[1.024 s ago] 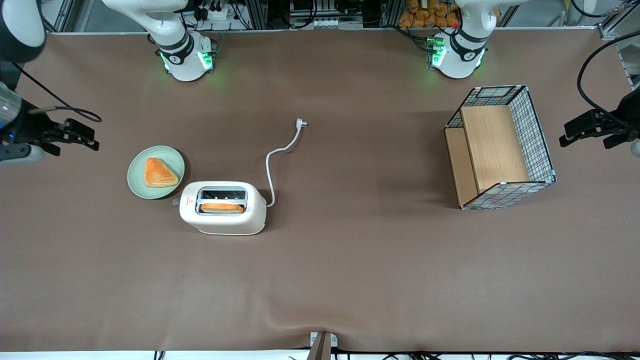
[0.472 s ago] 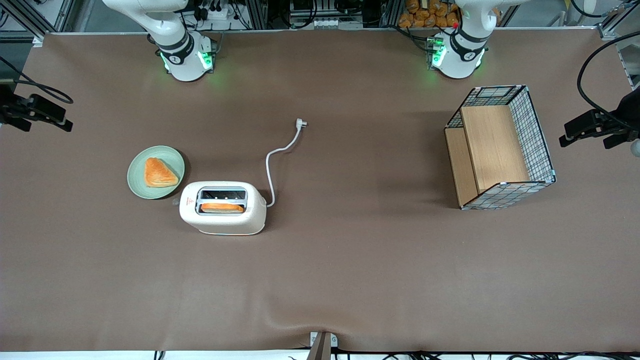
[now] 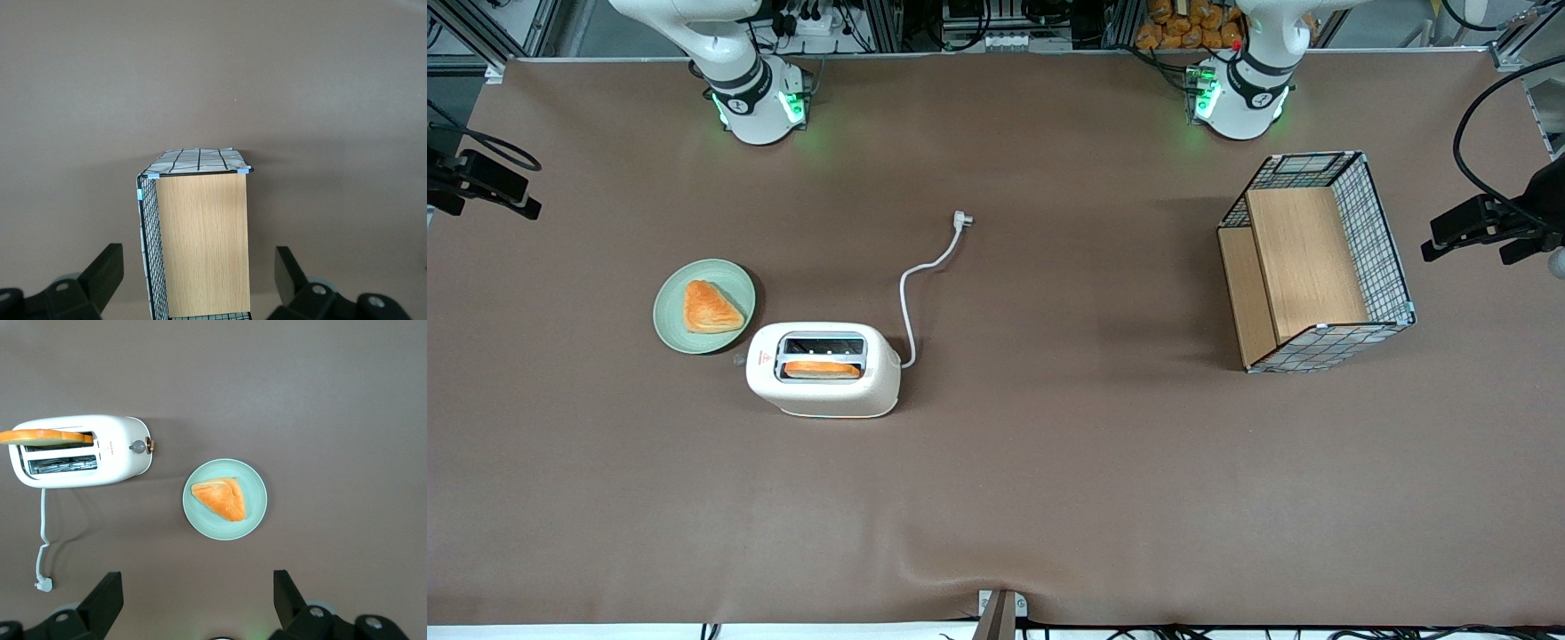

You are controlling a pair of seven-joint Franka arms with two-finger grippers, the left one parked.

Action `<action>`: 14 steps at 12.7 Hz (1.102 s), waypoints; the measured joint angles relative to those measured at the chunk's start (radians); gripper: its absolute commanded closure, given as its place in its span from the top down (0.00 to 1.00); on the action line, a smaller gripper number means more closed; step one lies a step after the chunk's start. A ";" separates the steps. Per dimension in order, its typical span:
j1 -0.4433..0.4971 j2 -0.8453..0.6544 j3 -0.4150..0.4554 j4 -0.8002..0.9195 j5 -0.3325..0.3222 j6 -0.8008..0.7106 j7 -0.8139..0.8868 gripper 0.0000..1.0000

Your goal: Press toaster button with right arm

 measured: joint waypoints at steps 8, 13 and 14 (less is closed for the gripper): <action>0.000 0.011 0.001 0.000 -0.005 -0.004 0.002 1.00; 0.000 0.011 0.001 0.000 -0.005 0.002 0.002 1.00; 0.000 0.012 0.001 0.000 -0.005 0.002 0.002 1.00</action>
